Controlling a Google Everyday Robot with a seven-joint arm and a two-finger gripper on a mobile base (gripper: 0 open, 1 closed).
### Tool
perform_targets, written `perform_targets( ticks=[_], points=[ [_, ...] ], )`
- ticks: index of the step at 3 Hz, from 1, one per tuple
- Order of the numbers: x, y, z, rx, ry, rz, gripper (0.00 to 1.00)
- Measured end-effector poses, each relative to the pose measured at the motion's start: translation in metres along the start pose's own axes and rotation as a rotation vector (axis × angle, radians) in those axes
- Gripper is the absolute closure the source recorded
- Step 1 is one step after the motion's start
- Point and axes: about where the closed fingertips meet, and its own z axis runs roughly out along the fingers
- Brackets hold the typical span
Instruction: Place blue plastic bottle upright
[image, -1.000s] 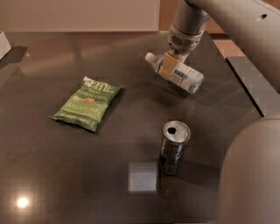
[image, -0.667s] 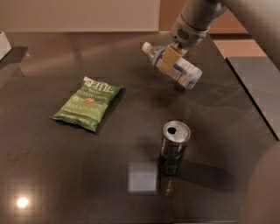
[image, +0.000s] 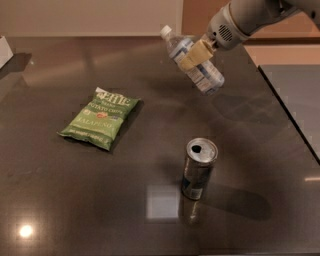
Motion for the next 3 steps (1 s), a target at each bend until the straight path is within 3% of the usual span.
perform_targets(
  ticks=[2, 3],
  points=[
    [-0.007, 0.011, -0.018, -0.031, -0.335, 0.053, 1.0],
    [-0.005, 0.015, -0.021, -0.032, -0.459, 0.082, 1.0]
  ],
)
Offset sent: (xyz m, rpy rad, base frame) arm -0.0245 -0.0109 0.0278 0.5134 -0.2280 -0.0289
